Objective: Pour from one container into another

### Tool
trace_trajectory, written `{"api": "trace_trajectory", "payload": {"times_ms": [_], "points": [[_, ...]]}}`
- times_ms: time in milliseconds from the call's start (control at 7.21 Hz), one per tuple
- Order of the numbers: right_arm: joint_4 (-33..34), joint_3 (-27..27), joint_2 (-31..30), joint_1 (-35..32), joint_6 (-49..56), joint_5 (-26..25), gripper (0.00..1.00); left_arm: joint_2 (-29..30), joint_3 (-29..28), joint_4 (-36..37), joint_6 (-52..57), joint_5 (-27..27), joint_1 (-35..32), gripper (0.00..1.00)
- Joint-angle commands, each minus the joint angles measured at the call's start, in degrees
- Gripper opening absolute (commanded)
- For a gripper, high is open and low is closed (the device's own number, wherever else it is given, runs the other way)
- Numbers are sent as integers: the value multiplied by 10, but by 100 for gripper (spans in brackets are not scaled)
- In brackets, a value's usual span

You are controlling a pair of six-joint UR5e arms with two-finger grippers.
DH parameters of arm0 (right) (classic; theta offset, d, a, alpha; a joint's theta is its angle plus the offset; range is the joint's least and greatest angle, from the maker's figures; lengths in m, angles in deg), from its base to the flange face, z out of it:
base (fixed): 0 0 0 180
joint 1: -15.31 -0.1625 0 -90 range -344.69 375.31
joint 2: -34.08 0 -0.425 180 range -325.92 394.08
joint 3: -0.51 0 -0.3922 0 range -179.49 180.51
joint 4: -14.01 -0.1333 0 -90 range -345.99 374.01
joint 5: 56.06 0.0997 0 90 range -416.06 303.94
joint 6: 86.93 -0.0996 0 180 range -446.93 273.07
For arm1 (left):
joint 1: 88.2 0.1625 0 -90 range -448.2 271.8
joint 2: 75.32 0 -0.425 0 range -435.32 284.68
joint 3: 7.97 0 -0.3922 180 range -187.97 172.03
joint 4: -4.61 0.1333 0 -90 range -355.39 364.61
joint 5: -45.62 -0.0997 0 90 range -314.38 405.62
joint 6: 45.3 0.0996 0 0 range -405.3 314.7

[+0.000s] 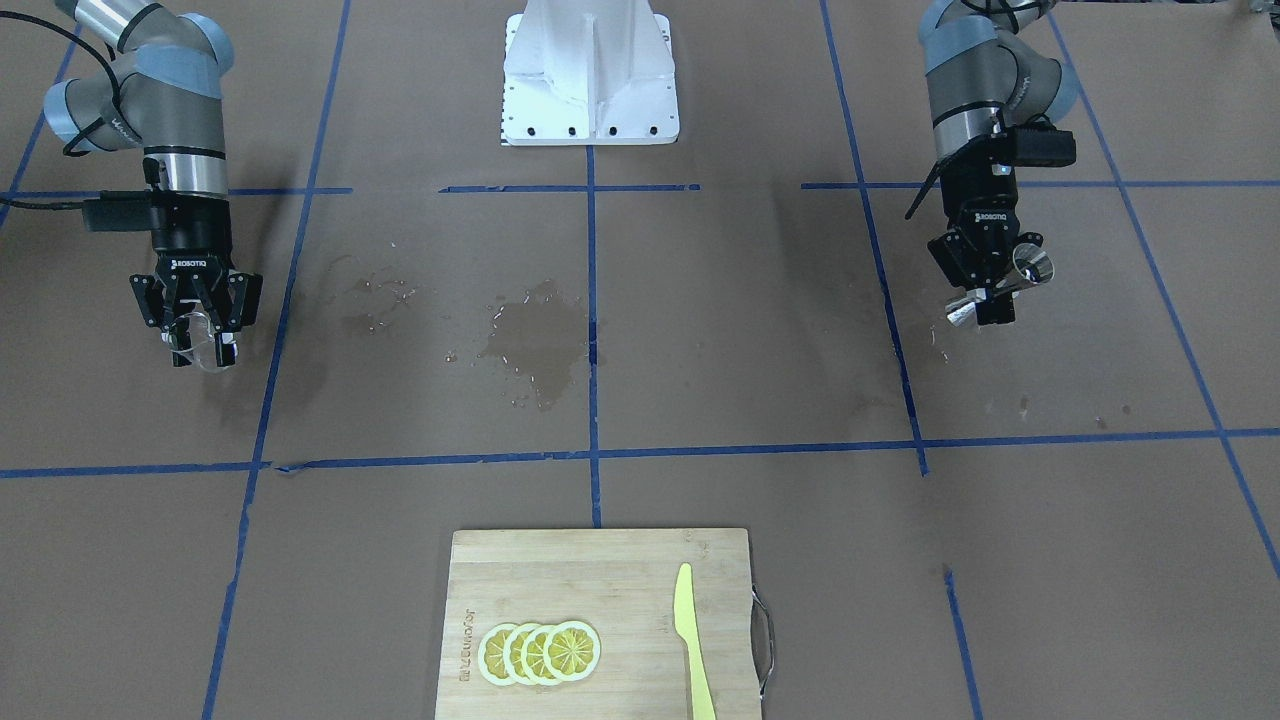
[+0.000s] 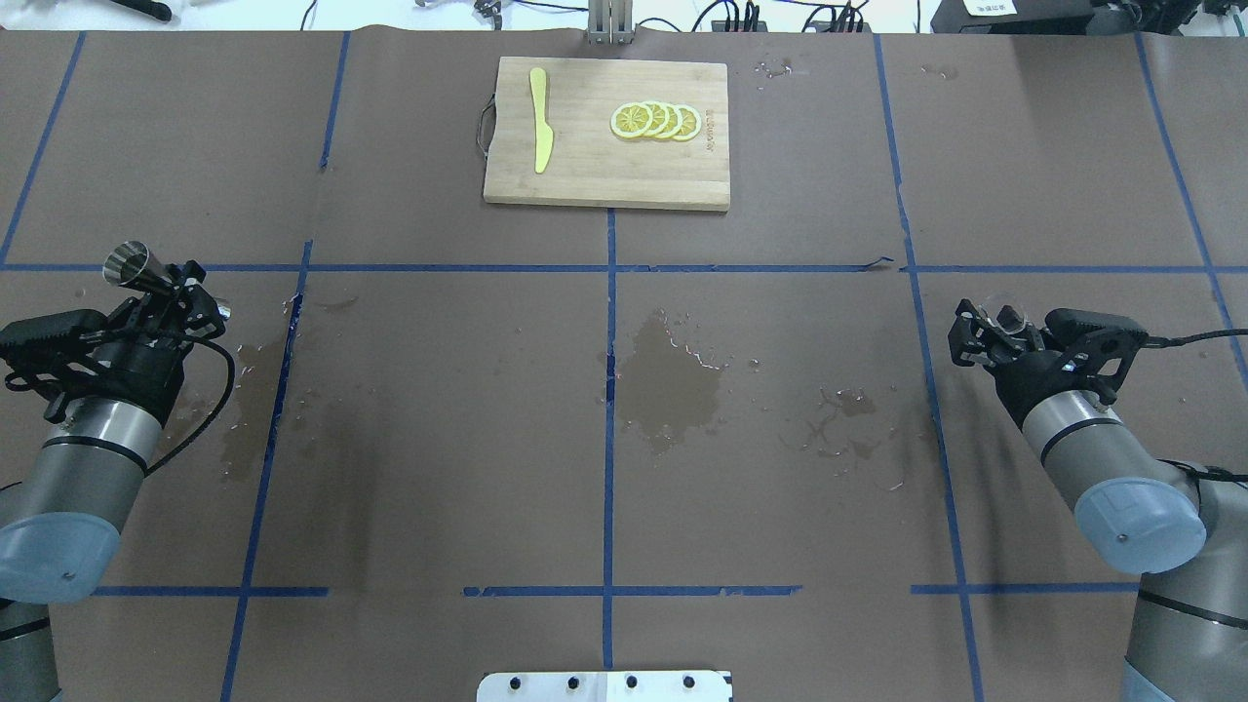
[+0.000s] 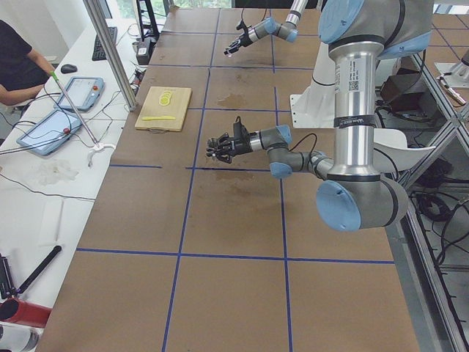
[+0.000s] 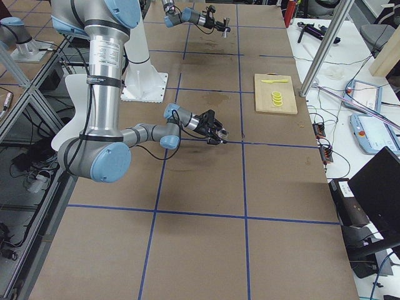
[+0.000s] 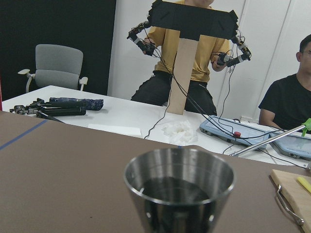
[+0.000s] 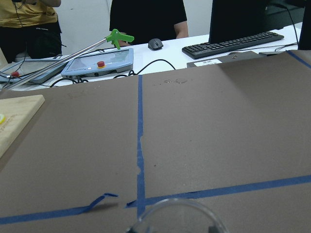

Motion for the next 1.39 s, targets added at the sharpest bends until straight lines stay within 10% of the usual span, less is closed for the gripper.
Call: {"api": "trace_trajectory", "payload": {"times_ms": [0,1248], "points": [[2,2,6,36,15,-31,0,-1,-18,0,-9,-51,19,0],[0,20,6,43,15,-35,0,22,-88,4,-9,-103,86,0]]}}
